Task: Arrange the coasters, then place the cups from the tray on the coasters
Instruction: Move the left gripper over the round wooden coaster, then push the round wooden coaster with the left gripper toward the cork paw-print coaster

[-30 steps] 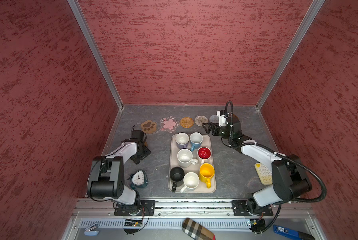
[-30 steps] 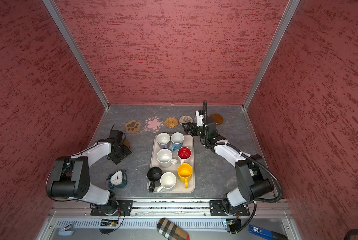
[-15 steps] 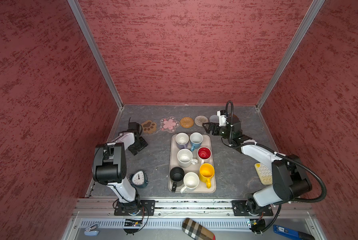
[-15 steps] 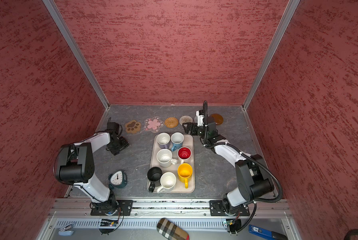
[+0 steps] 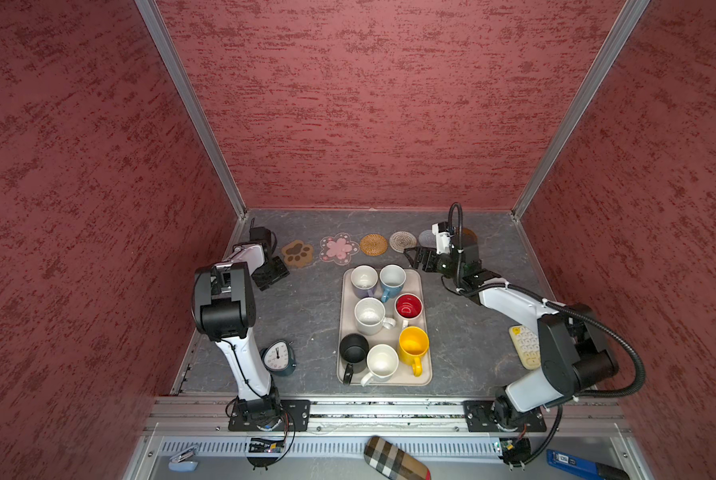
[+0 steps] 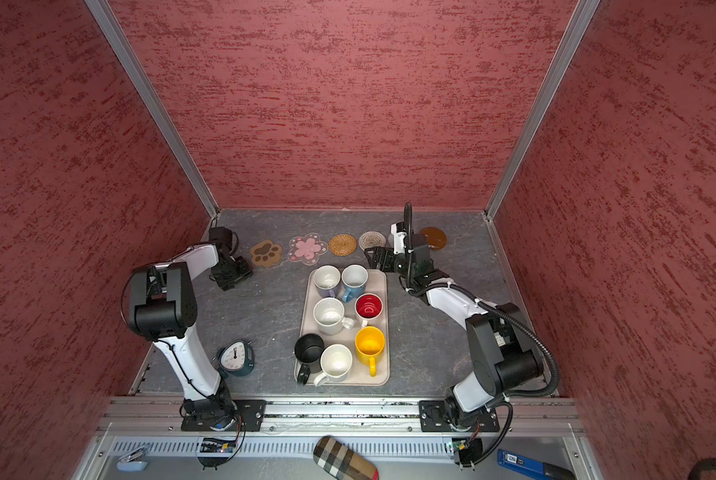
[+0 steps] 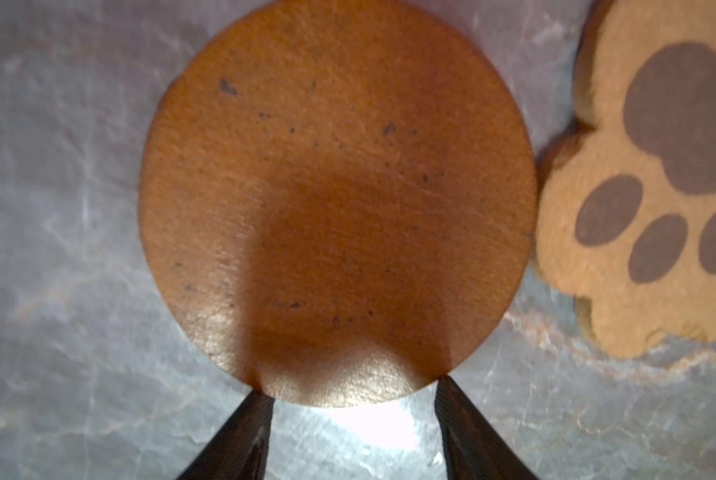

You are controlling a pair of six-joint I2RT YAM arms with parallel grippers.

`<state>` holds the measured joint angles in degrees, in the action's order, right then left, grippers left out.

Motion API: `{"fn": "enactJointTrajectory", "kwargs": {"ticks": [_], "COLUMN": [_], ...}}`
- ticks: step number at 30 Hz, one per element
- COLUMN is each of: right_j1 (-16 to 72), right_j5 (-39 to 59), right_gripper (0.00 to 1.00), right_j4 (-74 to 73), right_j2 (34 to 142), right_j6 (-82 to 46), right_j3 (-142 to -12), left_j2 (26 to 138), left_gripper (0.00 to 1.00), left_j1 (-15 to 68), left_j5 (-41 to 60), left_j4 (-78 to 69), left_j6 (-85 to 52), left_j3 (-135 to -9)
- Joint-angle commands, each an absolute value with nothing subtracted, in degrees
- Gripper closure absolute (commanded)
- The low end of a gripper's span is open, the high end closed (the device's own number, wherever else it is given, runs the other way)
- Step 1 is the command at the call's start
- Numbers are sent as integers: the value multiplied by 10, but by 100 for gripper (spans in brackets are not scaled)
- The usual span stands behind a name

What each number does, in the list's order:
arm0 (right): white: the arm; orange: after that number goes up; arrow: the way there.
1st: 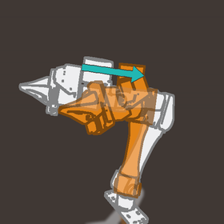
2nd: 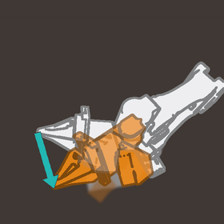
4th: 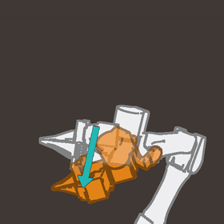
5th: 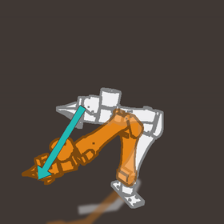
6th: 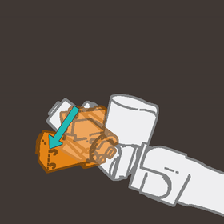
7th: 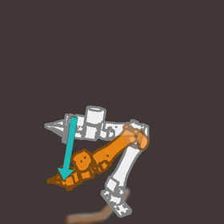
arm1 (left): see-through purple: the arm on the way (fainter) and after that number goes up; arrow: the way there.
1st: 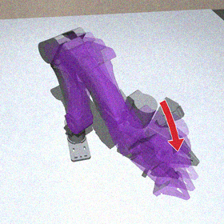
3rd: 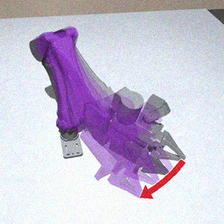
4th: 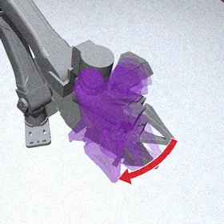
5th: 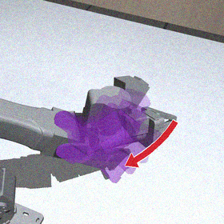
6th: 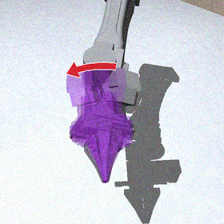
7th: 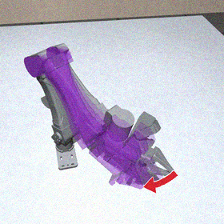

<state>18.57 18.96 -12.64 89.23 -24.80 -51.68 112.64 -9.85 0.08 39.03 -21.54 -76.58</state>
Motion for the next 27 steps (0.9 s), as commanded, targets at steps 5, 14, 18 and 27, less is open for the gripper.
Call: {"fn": "enactJointTrajectory", "kwargs": {"ticks": [5, 14, 18, 27], "right_j1": [184, 184, 184, 184], "right_j5": [188, 190, 192, 188], "right_gripper": [1, 1, 1, 1], "right_j4": [-138, -137, -136, -129], "right_j2": [899, 905, 908, 908], "right_j6": [-237, -237, -236, -231], "right_j3": [-538, -544, -544, -550], "left_j2": [1185, 1237, 1252, 1222], "left_gripper": [38, 39, 39, 28], "left_j1": [-119, -119, -121, -127], "left_j5": [11, 16, 22, 41], "left_j4": [407, 430, 443, 432], "left_j6": [-191, -167, -162, -163], "left_j3": [-830, -907, -937, -920]}}
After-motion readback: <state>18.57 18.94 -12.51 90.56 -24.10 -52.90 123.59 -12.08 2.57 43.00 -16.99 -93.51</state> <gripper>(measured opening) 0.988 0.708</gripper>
